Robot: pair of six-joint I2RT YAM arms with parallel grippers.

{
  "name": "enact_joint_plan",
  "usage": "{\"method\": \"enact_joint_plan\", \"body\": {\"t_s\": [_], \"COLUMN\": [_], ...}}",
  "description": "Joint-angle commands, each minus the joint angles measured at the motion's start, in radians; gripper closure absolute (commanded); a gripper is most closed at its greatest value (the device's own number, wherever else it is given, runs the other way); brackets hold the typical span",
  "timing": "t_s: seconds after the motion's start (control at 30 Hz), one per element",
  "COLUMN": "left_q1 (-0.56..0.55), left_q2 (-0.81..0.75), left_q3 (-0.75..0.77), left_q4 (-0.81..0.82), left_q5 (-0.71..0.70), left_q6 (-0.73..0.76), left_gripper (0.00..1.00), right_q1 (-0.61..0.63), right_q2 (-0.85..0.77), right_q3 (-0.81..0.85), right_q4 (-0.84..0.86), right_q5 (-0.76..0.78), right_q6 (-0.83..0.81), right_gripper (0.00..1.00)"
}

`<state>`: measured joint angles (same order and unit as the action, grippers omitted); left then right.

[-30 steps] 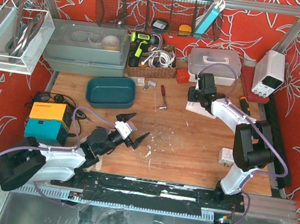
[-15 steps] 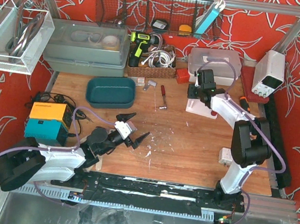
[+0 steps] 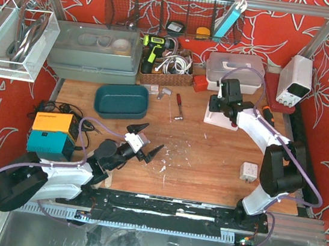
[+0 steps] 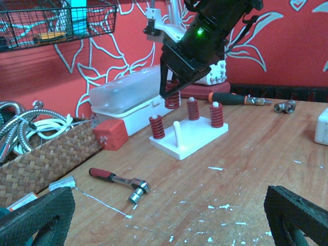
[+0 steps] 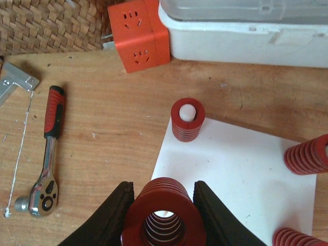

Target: Install the large spring

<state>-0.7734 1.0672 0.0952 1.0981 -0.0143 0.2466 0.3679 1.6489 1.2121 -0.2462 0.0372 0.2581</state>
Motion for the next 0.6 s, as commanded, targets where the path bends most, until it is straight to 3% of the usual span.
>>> {"method": "enact_joint_plan", "body": {"t_s": [0.0, 0.57], "left_q1": [-0.004, -0.004], "left_q2": [-0.005, -0.013], "left_q3": [-0.009, -0.008], "left_q4": [0.022, 0.019], "left_q5": [-0.001, 0.008], "left_q6": [0.008, 0.005], "left_gripper": [0.00, 0.00], "right_q1": [-0.006, -0.006], "right_q2": [0.004, 0.118], "right_q3": [-0.010, -0.004], "right_q4": [-0.008, 0.013], "right_q5": [-0.033, -0.033], "right_q6": [0.003, 0.018], "right_gripper": [1.00, 1.00]}}
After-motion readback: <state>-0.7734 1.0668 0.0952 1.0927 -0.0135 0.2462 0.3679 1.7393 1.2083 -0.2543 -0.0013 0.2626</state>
